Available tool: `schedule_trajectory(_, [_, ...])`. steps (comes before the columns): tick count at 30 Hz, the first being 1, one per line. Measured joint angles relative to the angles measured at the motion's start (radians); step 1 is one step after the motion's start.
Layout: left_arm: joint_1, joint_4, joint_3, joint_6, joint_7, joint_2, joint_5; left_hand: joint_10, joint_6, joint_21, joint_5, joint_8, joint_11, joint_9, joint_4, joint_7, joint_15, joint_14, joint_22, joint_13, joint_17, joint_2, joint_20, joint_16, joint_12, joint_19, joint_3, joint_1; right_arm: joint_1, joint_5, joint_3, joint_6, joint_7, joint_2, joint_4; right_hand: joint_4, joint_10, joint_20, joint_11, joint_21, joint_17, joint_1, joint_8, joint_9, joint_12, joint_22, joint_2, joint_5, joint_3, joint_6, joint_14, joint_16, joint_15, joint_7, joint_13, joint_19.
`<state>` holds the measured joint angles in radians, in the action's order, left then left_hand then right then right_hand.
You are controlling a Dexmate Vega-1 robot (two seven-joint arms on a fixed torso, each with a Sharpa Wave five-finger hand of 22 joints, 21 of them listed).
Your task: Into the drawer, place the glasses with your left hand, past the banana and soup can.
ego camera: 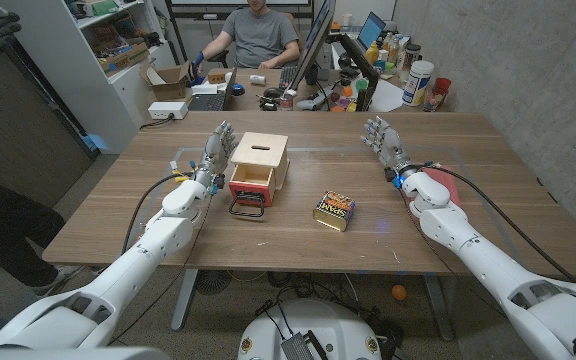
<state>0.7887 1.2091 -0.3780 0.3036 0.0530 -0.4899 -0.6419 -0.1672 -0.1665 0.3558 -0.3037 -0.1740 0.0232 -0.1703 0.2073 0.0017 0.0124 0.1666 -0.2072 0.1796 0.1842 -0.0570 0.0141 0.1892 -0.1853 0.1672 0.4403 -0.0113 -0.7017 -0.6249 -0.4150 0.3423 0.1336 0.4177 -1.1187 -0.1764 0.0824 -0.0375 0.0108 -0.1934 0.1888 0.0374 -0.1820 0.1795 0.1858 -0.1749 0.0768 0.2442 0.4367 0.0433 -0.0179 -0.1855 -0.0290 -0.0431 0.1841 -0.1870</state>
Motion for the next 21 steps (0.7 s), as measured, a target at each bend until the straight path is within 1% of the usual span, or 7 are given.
schedule_trajectory(1, [-0.007,-0.012,-0.001,0.001,0.002,0.001,0.003,0.0,0.0,0.0,0.0,0.0,0.0,0.0,0.0,0.0,0.0,0.0,0.0,0.0,0.0,0.0,0.0,0.0,0.0,0.0,0.0,0.0,0.024,0.002,-0.006,0.004,0.009,-0.013,0.048,0.0,0.0,0.0,0.0,0.0,0.0,0.0,0.0,0.0,0.0,0.0,0.0,0.0,0.0,0.0,0.0,0.0,0.0,0.0,0.0,0.0])
schedule_trajectory(2, [-0.008,-0.014,-0.001,0.002,0.002,0.001,0.004,0.0,0.0,0.0,0.0,0.0,0.0,0.0,0.0,0.0,0.0,0.0,0.0,0.0,0.0,0.0,-0.002,0.0,0.0,0.002,0.0,0.0,0.03,0.003,-0.008,0.005,0.012,-0.016,0.06,0.0,0.0,0.0,0.0,0.0,0.0,0.0,0.0,0.0,0.0,0.0,0.0,0.0,0.0,0.0,0.0,0.0,0.0,0.0,0.0,0.0])
schedule_trajectory(5, [-0.021,-0.037,-0.003,0.008,0.005,0.002,0.013,0.0,-0.002,0.0,0.0,0.0,0.0,0.0,0.0,0.002,0.0,0.0,0.0,0.0,0.0,0.0,-0.004,0.0,0.0,0.004,0.0,0.0,0.074,0.013,-0.021,0.017,0.039,-0.042,0.135,0.0,0.0,0.0,0.0,0.0,0.0,0.0,0.0,0.0,0.0,0.0,0.0,0.0,0.0,0.0,0.0,0.0,0.0,0.0,0.0,0.0])
schedule_trajectory(7, [-0.025,-0.043,-0.004,0.009,0.005,0.0,0.015,0.0,-0.003,0.0,-0.007,-0.004,0.0,0.0,0.0,0.004,0.0,0.0,0.0,0.0,0.0,0.0,-0.004,0.001,-0.007,0.004,0.0,0.0,0.078,0.016,-0.024,0.019,0.045,-0.045,0.145,0.0,0.0,0.0,0.0,0.0,0.0,0.0,0.0,0.0,0.0,0.0,0.0,0.0,0.0,0.003,0.0,0.0,0.0,-0.003,0.0,0.0])
schedule_trajectory(8, [-0.027,-0.045,-0.005,0.011,0.005,-0.001,0.022,0.0,-0.003,0.0,-0.007,-0.004,0.0,0.0,0.0,0.004,0.0,0.0,0.0,0.0,0.0,0.0,-0.004,0.006,-0.007,0.004,0.0,0.0,0.089,0.016,-0.027,0.02,0.047,-0.051,0.169,0.0,0.0,0.0,0.0,0.0,0.0,0.0,0.0,0.0,0.0,0.0,0.0,0.0,0.0,0.003,0.0,0.0,0.0,-0.003,0.0,0.0])
schedule_trajectory(15, [-0.029,-0.04,-0.008,0.014,0.001,-0.017,0.041,0.0,-0.003,0.007,-0.007,-0.004,0.0,0.0,0.0,0.004,0.0,0.0,0.0,0.0,0.0,0.0,-0.004,0.008,-0.011,0.004,0.0,0.0,0.097,0.018,-0.031,0.021,0.053,-0.055,0.195,0.0,0.0,0.0,0.0,0.0,0.0,0.0,0.0,0.0,0.0,0.0,0.0,0.0,0.0,0.003,0.0,0.0,0.0,-0.003,0.0,0.0])
schedule_trajectory(21, [-0.017,-0.001,-0.011,0.012,-0.007,-0.038,0.055,0.0,-0.003,0.007,-0.011,-0.004,0.0,0.0,0.0,0.004,0.0,0.0,0.0,0.0,0.0,0.0,-0.004,0.008,-0.011,0.003,0.0,0.0,0.104,0.017,-0.026,0.026,0.062,-0.049,0.207,0.0,0.0,0.0,0.0,0.0,0.0,0.0,0.0,0.0,0.0,0.0,0.0,0.0,0.0,0.007,0.0,0.0,0.0,0.001,0.0,0.0])
